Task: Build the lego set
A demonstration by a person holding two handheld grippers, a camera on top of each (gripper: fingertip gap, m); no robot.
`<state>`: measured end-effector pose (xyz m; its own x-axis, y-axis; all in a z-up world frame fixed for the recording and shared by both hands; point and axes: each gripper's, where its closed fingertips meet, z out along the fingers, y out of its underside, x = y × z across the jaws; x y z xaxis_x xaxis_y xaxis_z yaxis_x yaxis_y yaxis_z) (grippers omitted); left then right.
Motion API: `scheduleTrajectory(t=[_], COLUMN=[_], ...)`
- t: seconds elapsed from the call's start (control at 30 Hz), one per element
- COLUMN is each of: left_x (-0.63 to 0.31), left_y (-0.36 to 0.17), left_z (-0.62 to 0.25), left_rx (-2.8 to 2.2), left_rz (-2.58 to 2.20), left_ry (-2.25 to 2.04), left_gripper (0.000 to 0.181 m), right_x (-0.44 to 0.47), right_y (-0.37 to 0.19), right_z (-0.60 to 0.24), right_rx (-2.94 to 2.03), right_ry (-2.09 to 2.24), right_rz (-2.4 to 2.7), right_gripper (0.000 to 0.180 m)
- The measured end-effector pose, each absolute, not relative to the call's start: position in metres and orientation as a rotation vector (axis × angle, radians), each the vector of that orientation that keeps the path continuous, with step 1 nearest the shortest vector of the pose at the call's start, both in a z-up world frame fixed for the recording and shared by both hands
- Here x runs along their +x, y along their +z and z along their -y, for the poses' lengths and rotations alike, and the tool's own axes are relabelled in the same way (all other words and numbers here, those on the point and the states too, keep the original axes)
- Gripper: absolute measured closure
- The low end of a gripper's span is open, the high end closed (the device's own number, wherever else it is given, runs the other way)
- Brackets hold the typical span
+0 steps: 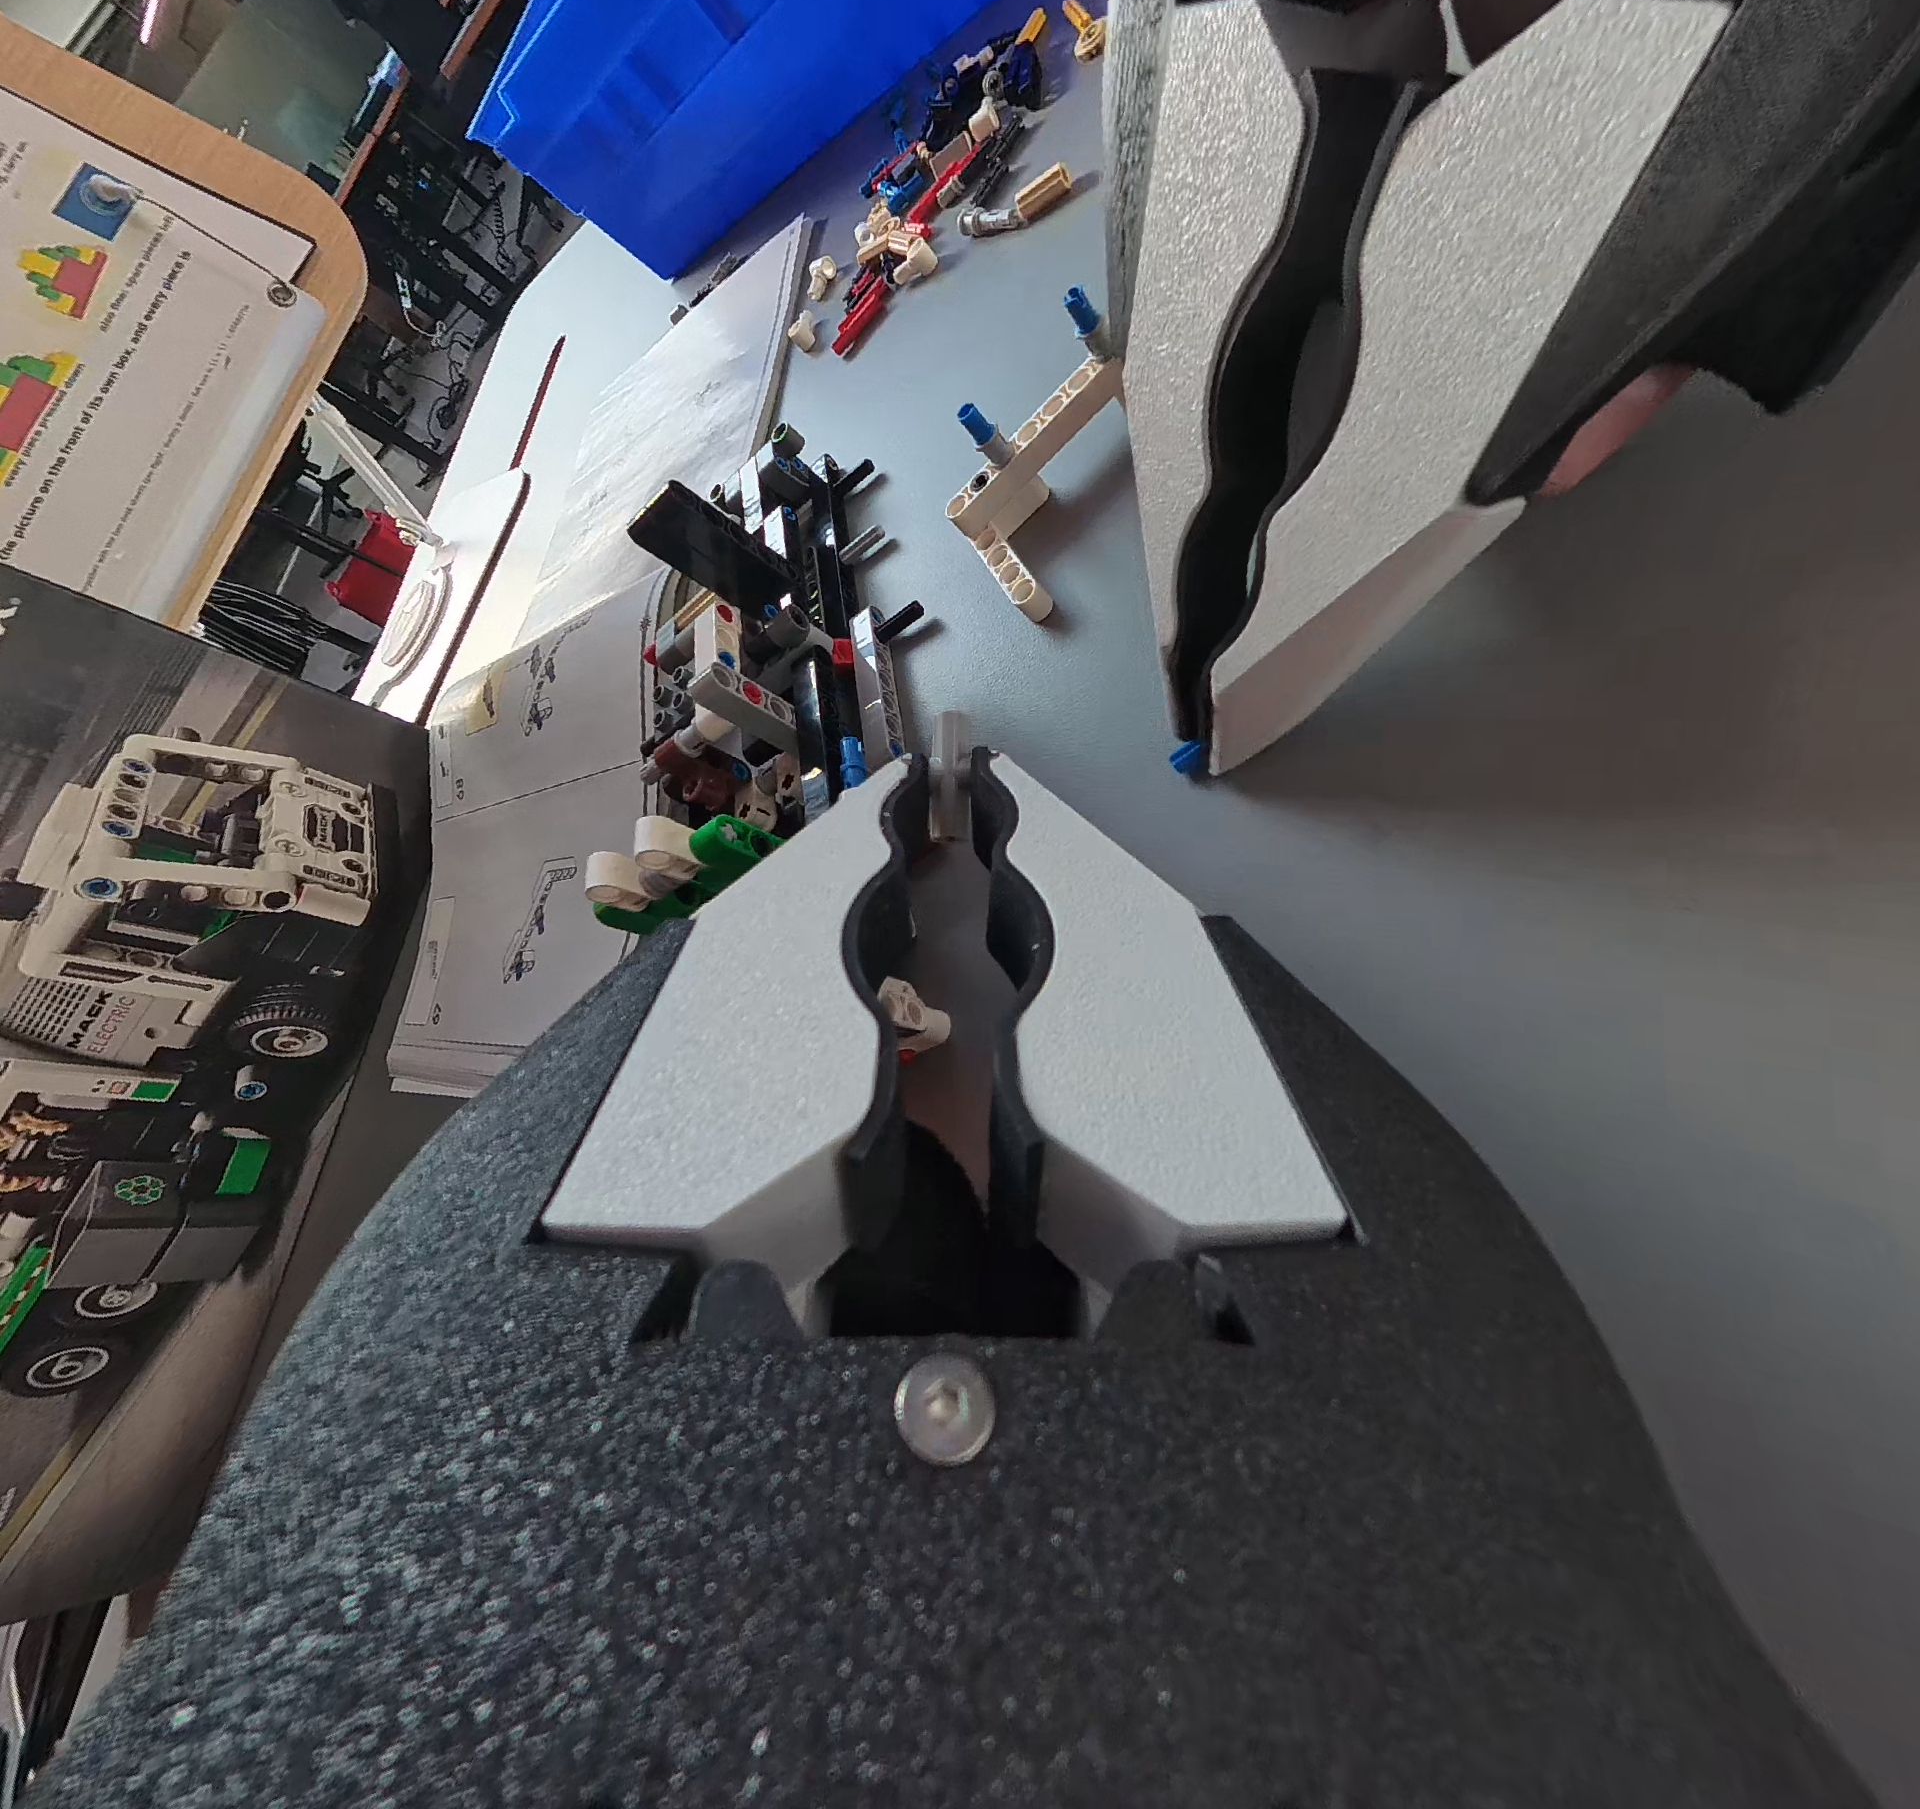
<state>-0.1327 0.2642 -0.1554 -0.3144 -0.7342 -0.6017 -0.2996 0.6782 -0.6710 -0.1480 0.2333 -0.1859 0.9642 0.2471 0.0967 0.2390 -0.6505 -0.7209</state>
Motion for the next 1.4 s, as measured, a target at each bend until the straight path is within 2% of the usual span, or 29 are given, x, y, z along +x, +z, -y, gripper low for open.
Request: scheduleTrajectory(t=[0.13,0.33,0.5,1.1,1.4], left_x=[-0.137,-0.144,-0.147,-0.148,-0.149], left_y=[-0.160,-0.156,-0.152,-0.166,-0.172], left_z=[-0.250,-0.223,-0.217,-0.214,-0.211], left_rx=[-0.752,-0.665,-0.669,-0.650,-0.568], left_rz=[-1.968,-2.022,-2.033,-2.106,-2.116], left_ry=[-0.599,-0.788,-0.869,-0.808,-0.694], left_gripper=[0.176,0.176,0.176,0.176,0.176], right_x=[-0.141,-0.135,-0.137,-0.143,-0.145], right_y=[-0.170,-0.129,-0.151,-0.161,-0.169], right_z=[-0.225,-0.212,-0.209,-0.208,-0.203], right_rx=[-2.229,-1.844,-1.944,-1.876,-2.023], right_ry=[-0.058,-0.310,-0.257,-0.342,-0.258], right_rz=[0.522,1.149,1.171,1.330,1.304], right_gripper=[0.175,0.177,0.176,0.177,0.177])
